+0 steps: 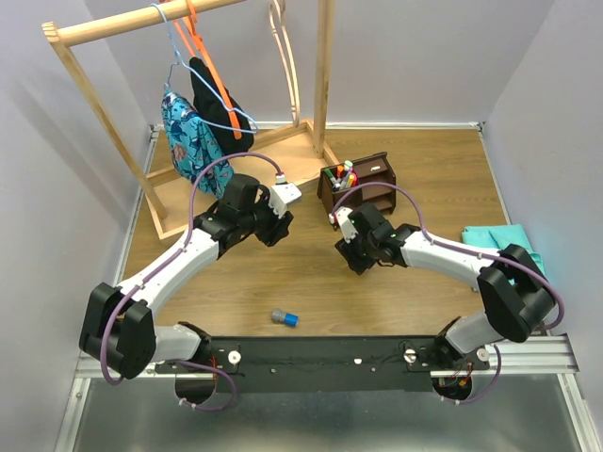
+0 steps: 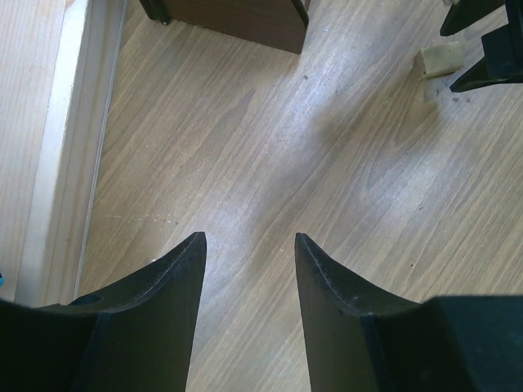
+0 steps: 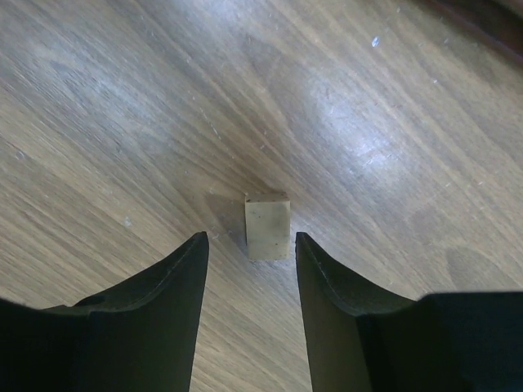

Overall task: Sort the stationery into containers
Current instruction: Pick up the stationery from the center of the board, then place the stationery in the storage box, then pick up the stationery from the corner of the board, then place the stationery in the storage box.

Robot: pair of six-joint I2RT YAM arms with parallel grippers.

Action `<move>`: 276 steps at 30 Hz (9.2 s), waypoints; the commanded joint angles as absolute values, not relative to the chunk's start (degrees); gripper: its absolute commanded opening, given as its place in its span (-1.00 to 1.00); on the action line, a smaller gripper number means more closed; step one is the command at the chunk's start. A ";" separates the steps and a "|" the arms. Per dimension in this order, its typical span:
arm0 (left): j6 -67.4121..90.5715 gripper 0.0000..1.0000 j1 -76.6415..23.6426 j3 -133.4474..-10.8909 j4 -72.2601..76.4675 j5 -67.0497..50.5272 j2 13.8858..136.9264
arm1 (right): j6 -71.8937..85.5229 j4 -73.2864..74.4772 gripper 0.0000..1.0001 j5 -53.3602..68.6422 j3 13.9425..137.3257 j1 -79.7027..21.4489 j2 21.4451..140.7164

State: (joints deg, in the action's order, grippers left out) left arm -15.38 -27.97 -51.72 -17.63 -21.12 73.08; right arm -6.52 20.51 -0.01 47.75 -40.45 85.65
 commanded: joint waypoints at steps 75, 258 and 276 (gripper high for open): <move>-13.54 0.09 -27.07 -63.63 -14.24 -24.08 84.11 | -10.02 18.98 -0.99 -4.66 63.98 -21.80 92.37; -31.37 -0.88 -64.07 -78.90 -53.52 -18.19 91.84 | 4.40 24.87 0.34 8.79 49.83 -0.35 47.55; -12.59 -0.88 -41.85 -86.40 12.53 -50.25 104.67 | 5.10 25.93 0.33 8.35 55.46 8.26 58.53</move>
State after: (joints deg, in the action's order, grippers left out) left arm -25.54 -46.63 -88.14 -17.43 -35.24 100.20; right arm 4.51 25.36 8.21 52.82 5.93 56.47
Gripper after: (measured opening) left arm 0.369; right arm 0.669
